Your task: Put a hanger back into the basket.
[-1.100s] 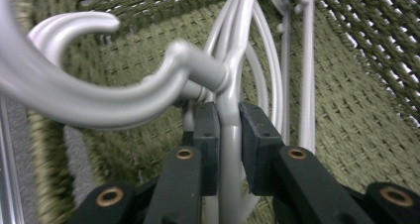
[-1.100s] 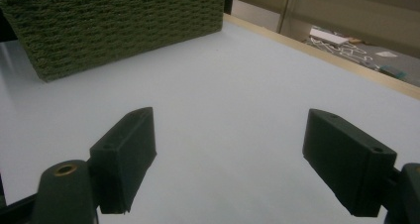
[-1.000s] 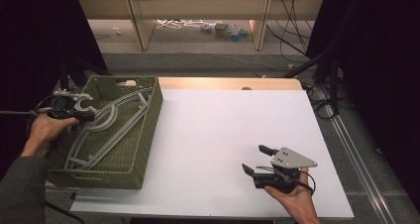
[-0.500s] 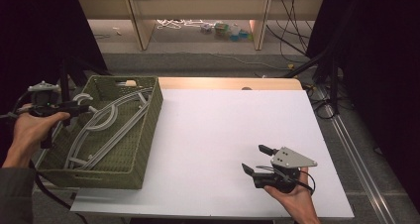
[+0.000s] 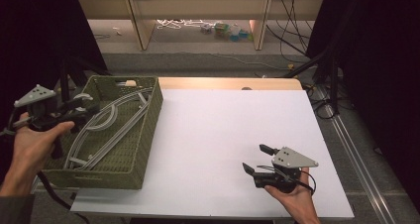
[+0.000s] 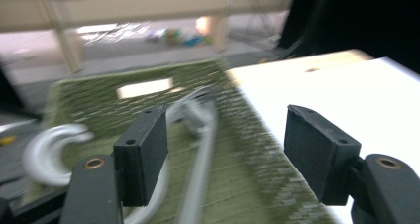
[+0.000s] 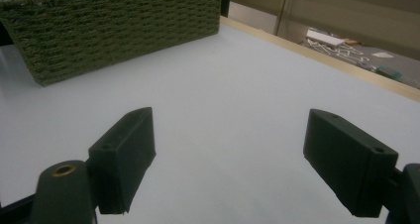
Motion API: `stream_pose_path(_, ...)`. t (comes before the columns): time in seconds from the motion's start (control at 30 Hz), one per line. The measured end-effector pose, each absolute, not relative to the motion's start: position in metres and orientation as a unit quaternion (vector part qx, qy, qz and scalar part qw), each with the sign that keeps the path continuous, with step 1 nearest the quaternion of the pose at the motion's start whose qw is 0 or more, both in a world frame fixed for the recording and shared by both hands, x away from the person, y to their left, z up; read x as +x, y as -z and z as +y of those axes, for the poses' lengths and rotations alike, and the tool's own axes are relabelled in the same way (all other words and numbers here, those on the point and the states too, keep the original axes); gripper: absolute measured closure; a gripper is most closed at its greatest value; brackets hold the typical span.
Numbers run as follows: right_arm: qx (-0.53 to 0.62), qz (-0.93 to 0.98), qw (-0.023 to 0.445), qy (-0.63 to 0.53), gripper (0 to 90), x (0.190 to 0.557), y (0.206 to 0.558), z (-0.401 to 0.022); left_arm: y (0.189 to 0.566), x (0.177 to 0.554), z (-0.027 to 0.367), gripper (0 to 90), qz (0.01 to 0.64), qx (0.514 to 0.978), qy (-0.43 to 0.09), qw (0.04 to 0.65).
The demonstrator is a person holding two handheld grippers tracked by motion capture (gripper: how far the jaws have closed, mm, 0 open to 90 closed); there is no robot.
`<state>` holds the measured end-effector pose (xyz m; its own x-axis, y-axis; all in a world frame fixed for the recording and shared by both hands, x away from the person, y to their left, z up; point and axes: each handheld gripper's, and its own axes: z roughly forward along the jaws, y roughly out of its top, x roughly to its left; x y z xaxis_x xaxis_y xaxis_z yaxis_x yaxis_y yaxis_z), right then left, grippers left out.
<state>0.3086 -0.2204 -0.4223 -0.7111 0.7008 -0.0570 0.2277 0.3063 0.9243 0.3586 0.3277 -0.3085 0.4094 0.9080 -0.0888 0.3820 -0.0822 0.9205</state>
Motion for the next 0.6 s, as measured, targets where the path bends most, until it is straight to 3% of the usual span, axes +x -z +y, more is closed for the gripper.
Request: stream_pose_path(0.6, 0.306, 0.769, 0.233, -0.511, 17.0, 0.310, 0.423, -0.221, 0.332, 0.316, 0.248, 22.7, 0.405, 0.715, -0.266, 0.504)
